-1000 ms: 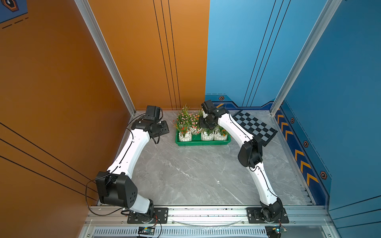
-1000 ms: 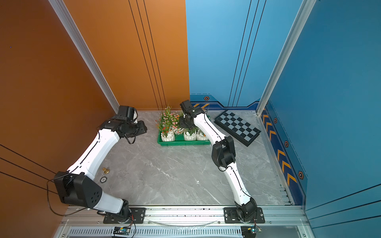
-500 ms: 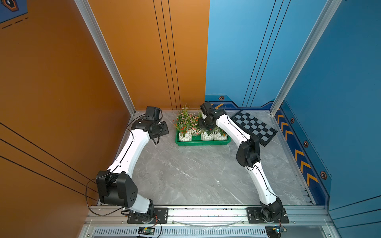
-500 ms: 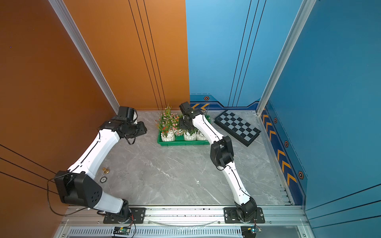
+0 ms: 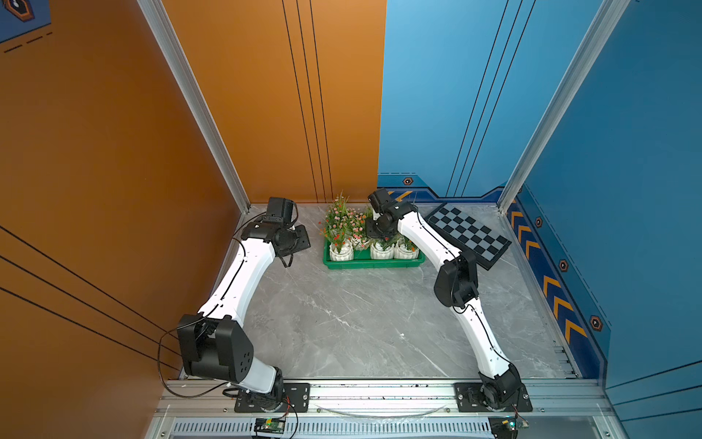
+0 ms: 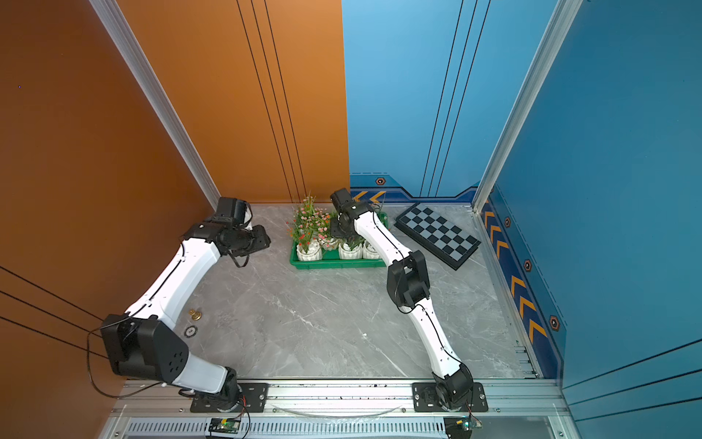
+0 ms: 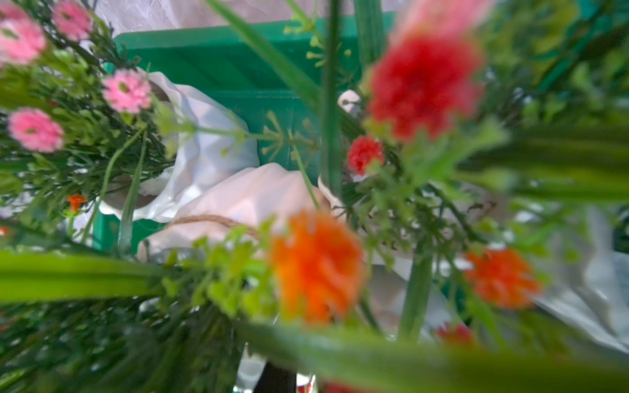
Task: Put the potted gypsophila into the storage box
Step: Place the baby's breath potted plant at the storage box.
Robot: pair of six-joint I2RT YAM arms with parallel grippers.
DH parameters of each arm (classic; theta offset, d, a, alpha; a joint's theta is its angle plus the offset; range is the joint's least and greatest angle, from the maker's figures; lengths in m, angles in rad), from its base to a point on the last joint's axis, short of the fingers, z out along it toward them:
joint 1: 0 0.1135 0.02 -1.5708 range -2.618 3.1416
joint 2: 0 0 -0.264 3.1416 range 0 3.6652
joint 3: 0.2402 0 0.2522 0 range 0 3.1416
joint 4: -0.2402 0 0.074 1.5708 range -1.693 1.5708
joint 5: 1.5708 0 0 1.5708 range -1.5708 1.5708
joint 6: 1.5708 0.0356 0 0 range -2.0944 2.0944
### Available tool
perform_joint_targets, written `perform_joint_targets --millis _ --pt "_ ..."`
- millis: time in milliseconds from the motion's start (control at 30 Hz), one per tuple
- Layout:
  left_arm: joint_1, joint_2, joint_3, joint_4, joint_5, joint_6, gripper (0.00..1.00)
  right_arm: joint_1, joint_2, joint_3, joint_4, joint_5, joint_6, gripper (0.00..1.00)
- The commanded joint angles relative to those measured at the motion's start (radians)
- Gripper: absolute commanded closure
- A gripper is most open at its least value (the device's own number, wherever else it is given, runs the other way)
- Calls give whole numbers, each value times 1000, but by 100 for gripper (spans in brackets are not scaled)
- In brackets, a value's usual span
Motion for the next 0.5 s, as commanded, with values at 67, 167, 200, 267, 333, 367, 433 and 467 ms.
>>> perform_joint_targets --millis 67,167,200,267,333,367,433,467 --pt "11 19 -15 -4 28 15 49 2 22 31 82 27 34 92" --pt "11 23 -15 -4 32 15 49 2 26 31 90 24 43 91" --pt "11 25 -16 -3 32 15 49 1 28 30 93 22 45 91" --pt "11 27 -14 -4 34 14 49 2 30 30 97 18 47 90" --pt "11 28 -14 -4 36 14 49 0 34 31 101 18 50 89" --pt "11 28 -15 -4 36 12 49 1 35 31 102 16 50 89" --pt "11 29 -16 -4 39 12 49 2 38 31 106 15 51 88" --pt "11 32 -16 -4 39 11 49 0 40 31 107 13 53 88"
